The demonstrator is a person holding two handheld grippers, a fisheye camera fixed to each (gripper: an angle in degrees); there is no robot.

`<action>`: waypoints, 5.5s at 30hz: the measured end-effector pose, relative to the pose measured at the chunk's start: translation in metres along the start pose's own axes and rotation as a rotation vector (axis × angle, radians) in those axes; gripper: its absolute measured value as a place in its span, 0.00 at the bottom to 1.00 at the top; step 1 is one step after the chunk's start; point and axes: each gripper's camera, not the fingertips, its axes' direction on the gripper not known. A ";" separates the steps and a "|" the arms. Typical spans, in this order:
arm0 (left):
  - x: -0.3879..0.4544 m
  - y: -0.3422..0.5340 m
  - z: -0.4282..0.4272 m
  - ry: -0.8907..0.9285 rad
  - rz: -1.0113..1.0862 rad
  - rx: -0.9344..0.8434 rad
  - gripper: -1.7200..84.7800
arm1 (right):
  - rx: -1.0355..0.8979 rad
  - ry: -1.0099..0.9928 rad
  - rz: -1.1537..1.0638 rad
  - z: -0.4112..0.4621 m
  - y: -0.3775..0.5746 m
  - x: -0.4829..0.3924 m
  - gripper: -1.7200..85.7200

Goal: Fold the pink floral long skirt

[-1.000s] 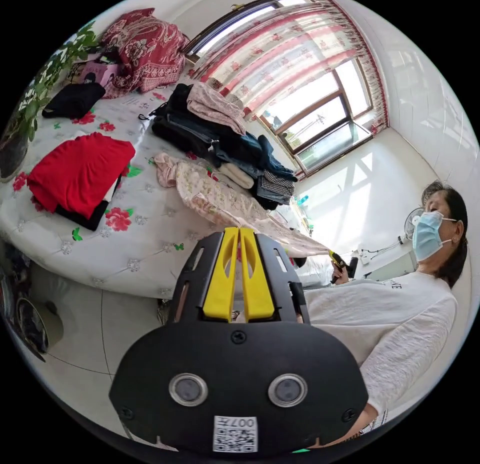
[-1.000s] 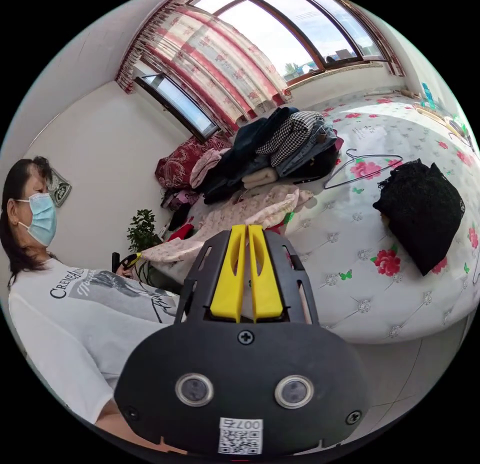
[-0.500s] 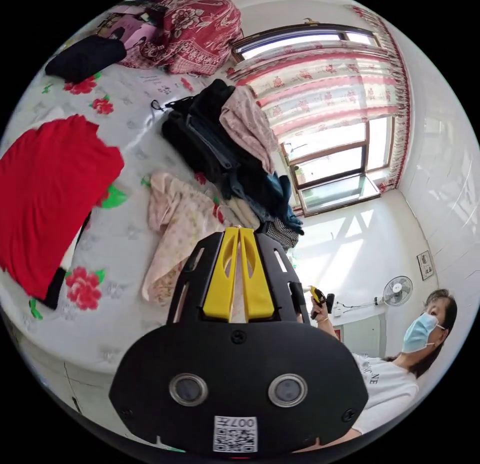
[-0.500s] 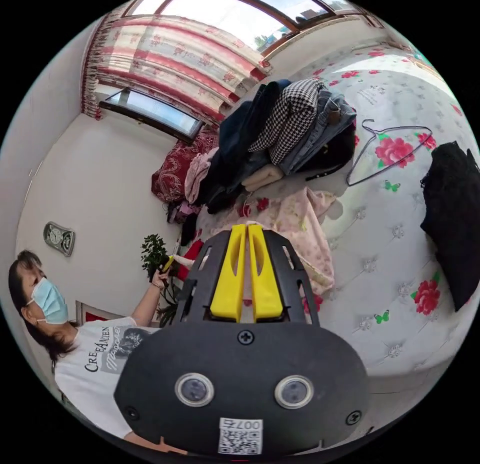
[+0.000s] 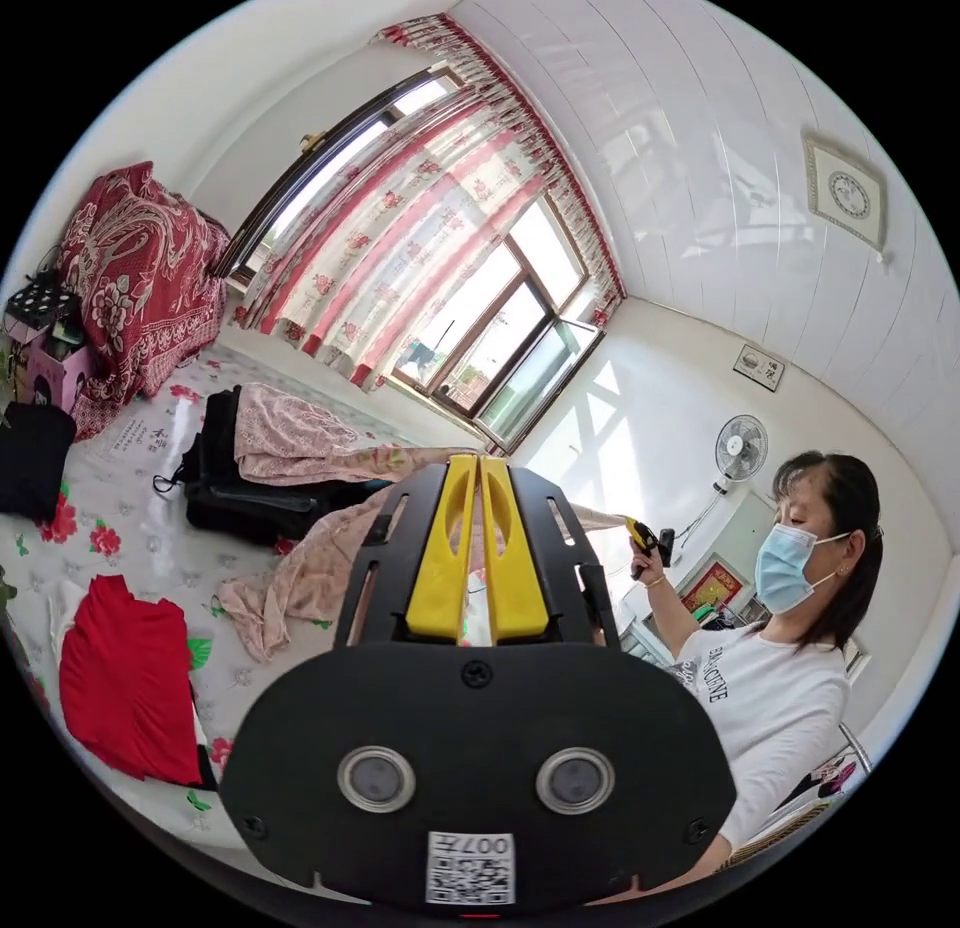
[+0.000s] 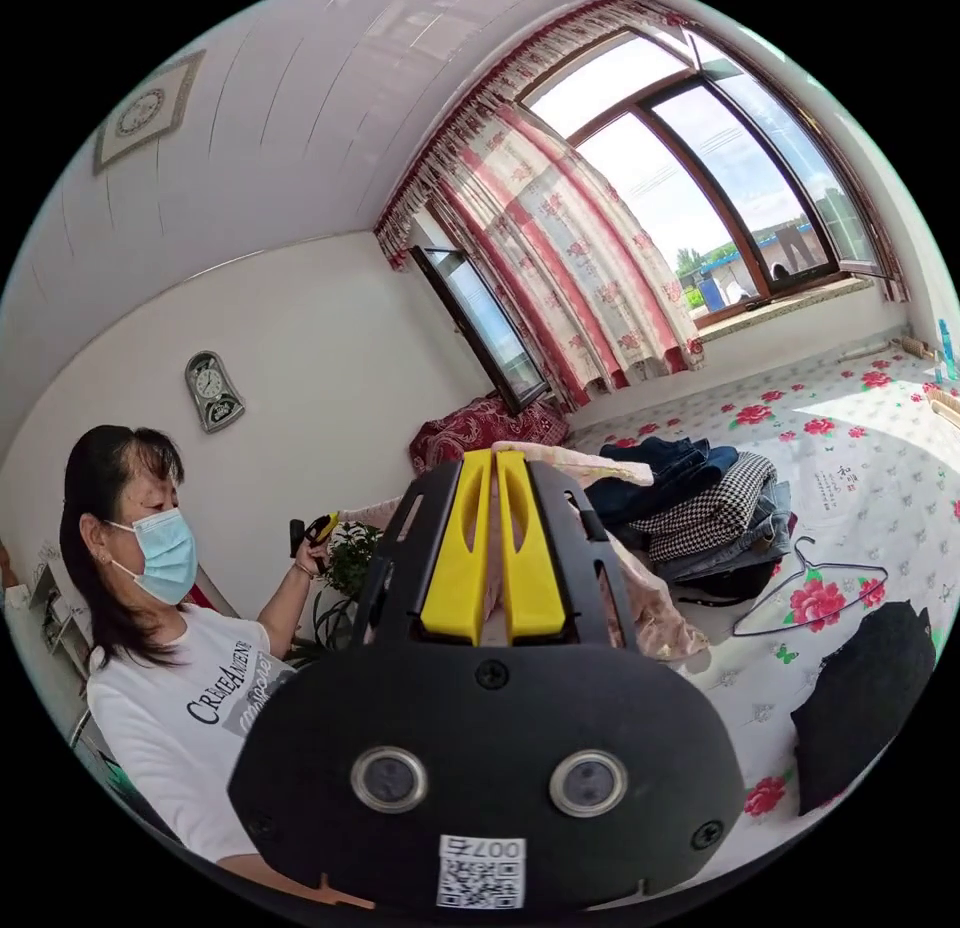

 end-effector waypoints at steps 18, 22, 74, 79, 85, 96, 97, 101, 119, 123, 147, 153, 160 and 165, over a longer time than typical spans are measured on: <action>-0.040 0.281 -0.080 -0.193 -0.501 -0.185 0.01 | -0.352 0.152 0.325 -0.039 0.240 0.015 0.02; -0.068 0.291 -0.070 -0.206 -0.556 -0.223 0.01 | -0.413 0.173 0.390 -0.020 0.254 0.037 0.02; -0.237 0.356 0.041 -0.632 -0.549 -0.632 0.01 | -0.692 0.533 0.435 0.163 0.317 0.142 0.02; -0.249 0.403 0.024 -0.644 -0.732 -0.575 0.01 | -0.751 0.559 0.591 0.168 0.365 0.157 0.02; -0.259 0.402 0.011 -0.673 -0.726 -0.457 0.07 | -0.750 0.632 0.621 0.170 0.368 0.161 0.04; -0.381 0.315 0.067 -0.621 -0.662 -0.349 0.15 | -0.511 0.709 0.549 0.233 0.300 0.107 0.05; -0.390 0.311 0.074 -0.618 -0.662 -0.349 0.15 | -0.516 0.689 0.540 0.245 0.298 0.105 0.05; -0.448 0.285 0.124 -0.608 -0.655 -0.380 0.15 | -0.596 0.564 0.461 0.333 0.282 0.081 0.05; -0.512 0.181 0.120 -0.489 -0.434 -0.277 0.01 | -0.736 0.508 0.396 0.436 0.267 0.056 0.02; -0.481 0.180 0.185 -0.291 -0.316 -0.391 0.01 | -0.725 0.501 0.373 0.451 0.259 0.063 0.02; -0.422 0.326 0.390 -0.294 -0.142 -0.861 0.12 | -0.437 0.698 0.611 0.405 0.207 0.242 0.06; -0.426 0.352 0.435 -0.293 -0.207 -0.937 0.11 | -0.352 0.701 0.743 0.383 0.196 0.348 0.07; -0.411 0.360 0.483 -0.269 -0.164 -0.987 0.10 | -0.427 0.464 0.618 0.434 0.186 0.366 0.03; -0.408 0.362 0.511 -0.249 -0.136 -0.971 0.09 | -0.681 0.215 0.085 0.514 0.178 0.238 0.04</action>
